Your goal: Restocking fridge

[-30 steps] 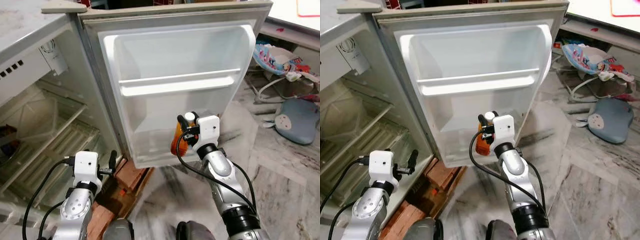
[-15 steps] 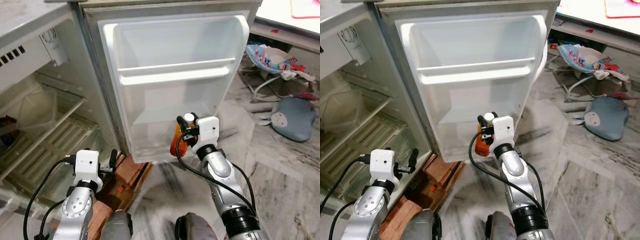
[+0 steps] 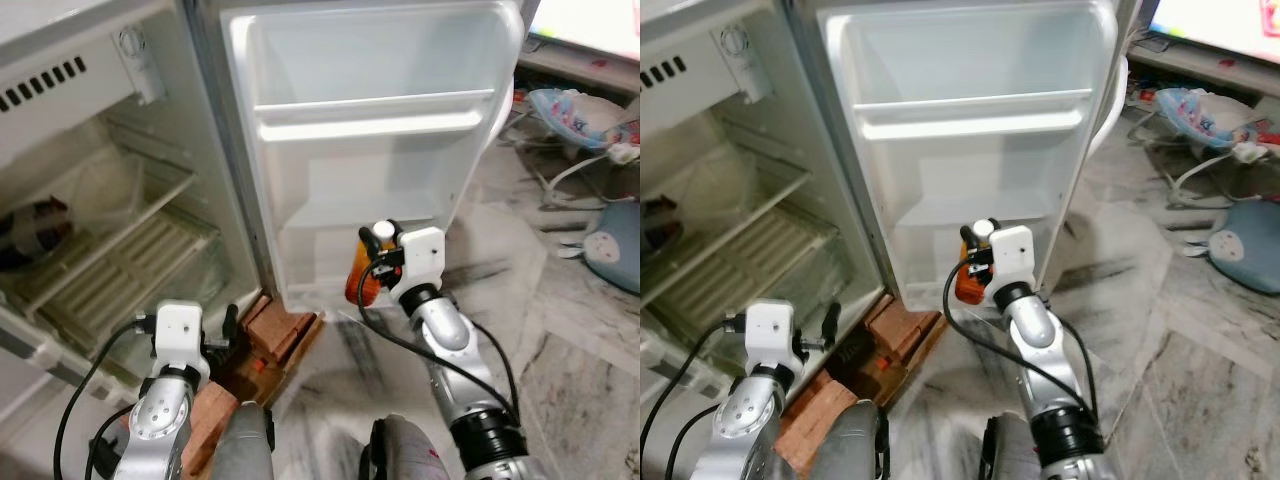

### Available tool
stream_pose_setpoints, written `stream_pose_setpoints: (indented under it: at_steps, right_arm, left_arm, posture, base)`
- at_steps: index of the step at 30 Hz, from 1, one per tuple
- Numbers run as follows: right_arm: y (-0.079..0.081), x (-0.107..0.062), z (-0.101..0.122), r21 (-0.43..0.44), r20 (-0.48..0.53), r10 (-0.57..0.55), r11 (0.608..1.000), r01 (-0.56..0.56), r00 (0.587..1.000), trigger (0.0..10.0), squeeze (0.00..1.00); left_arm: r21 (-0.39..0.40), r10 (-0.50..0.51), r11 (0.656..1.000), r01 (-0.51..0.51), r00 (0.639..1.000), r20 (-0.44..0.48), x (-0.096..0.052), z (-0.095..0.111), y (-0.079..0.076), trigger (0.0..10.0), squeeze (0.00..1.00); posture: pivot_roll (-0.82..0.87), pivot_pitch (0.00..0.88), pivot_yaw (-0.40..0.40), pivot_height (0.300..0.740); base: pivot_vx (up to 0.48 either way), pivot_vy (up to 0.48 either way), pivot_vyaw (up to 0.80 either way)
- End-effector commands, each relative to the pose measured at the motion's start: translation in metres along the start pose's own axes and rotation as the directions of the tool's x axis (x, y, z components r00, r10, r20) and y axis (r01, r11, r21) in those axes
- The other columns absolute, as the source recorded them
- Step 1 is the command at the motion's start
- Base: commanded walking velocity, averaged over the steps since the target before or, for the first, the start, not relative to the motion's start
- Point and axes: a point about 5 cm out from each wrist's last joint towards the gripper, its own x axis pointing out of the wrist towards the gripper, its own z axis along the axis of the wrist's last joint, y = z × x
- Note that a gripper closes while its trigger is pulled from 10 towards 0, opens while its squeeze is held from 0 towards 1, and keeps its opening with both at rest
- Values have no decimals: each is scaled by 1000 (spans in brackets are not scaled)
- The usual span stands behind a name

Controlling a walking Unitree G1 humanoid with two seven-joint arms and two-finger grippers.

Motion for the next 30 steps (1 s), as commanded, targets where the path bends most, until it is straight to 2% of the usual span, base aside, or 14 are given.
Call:
stream_pose_setpoints:
  at_steps: [1, 17, 30]
  right_arm:
    - [2, 1, 7, -1, 39, 12, 1000, -12, 999, 10000, 0]
    - [4, 3, 8, -4, 46, 17, 1000, -17, 999, 10000, 0]
    - [4, 3, 9, -13, 52, 22, 1000, -21, 998, 10000, 0]
  left_arm:
    - [21, 16, 1000, -16, 1000, 1, 2, 2, 3, 10000, 0]
    - [31, 21, 999, -23, 999, 50, 5, 9, 5, 10000, 0]
    - [40, 12, 999, -14, 998, 66, 7, 11, 4, 10000, 0]
  posture:
    - [128, 83, -7, 606]
    - [127, 80, -3, 606]
    - [125, 83, -3, 606]
  base:
    - [0, 0, 0]
    - [0, 0, 0]
    - [311, 0, 0]
